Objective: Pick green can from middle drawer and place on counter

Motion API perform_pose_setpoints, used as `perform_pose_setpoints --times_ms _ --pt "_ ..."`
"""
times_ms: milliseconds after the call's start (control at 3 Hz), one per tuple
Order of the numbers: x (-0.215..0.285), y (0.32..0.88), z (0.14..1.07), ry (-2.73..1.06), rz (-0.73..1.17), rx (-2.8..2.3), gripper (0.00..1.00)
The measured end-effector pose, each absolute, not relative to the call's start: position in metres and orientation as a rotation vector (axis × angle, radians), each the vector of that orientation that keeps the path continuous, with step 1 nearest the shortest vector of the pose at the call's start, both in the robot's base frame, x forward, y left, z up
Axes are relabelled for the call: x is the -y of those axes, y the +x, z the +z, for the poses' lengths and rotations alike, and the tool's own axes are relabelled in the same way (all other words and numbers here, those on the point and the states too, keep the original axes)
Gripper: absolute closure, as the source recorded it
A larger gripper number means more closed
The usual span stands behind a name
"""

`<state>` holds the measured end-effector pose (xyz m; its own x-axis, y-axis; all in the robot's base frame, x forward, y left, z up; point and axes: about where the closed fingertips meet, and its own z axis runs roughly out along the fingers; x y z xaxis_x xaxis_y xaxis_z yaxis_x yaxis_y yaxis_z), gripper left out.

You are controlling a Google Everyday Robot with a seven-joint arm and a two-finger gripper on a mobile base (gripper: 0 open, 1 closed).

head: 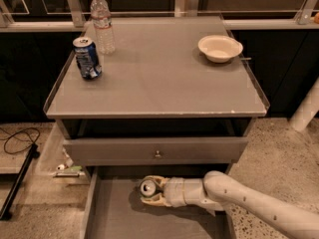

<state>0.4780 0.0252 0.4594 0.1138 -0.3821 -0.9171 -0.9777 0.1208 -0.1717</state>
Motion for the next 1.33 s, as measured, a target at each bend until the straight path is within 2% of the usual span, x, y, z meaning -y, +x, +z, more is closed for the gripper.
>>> perform_pose_setpoints --times_ms 1000,1333 --pt "0.068 0.423 0.581 -1.365 0.572 -1.481 1.0" --pt "0.083 0.431 0.631 -1.405 0.523 -1.462 1.0"
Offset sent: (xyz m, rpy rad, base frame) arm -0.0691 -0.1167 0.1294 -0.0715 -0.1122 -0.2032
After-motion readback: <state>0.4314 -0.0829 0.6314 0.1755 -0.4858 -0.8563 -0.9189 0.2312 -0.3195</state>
